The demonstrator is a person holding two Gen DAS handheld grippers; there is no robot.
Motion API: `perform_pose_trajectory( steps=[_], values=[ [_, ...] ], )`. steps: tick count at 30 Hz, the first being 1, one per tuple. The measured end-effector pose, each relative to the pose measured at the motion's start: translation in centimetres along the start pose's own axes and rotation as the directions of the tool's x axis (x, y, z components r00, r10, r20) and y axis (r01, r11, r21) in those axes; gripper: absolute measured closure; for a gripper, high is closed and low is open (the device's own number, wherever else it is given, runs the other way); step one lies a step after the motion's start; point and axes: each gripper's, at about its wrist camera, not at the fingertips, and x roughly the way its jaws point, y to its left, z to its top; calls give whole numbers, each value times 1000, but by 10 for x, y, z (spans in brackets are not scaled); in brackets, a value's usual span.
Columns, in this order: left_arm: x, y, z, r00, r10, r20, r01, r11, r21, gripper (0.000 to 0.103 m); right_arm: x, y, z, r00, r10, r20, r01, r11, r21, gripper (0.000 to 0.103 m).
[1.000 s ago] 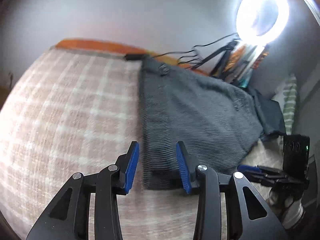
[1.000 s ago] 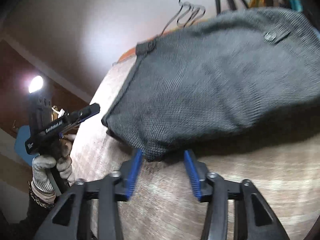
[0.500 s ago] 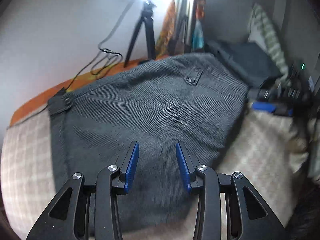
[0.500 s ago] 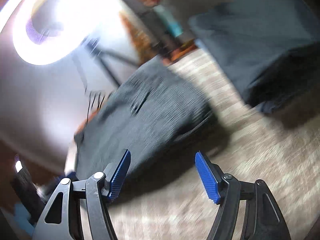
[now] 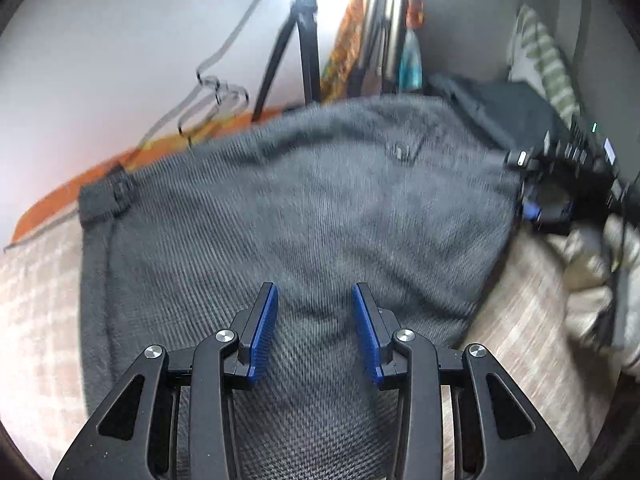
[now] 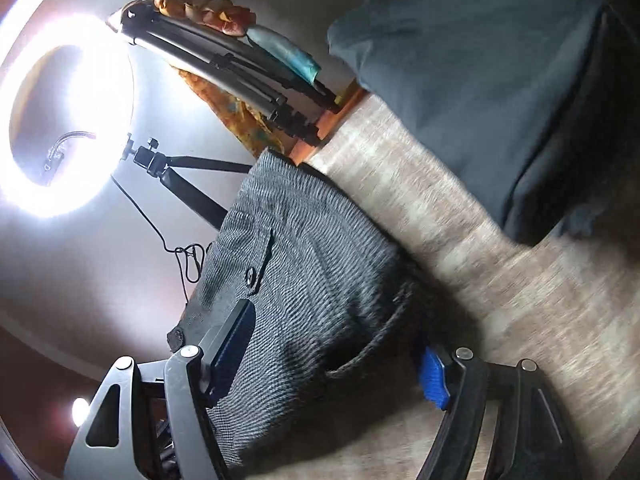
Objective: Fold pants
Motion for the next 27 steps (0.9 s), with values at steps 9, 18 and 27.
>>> perform_pose_trajectory(
  steps=[9,18,27],
  values=[
    [42,5,12,992,113,-57,-113,994,9,66,13,1,5,1000,-8,29,8,1000,-8,53],
    [41,8,-3,994,108,-24,-108,994,10,66,-1,37,11,993,-85,78,98,981,-170,81],
    [5,29,-1,999,-14,-31,10,990,-142,66,-25,134,2,980,-153,129,198,835,-513,82]
  ],
)
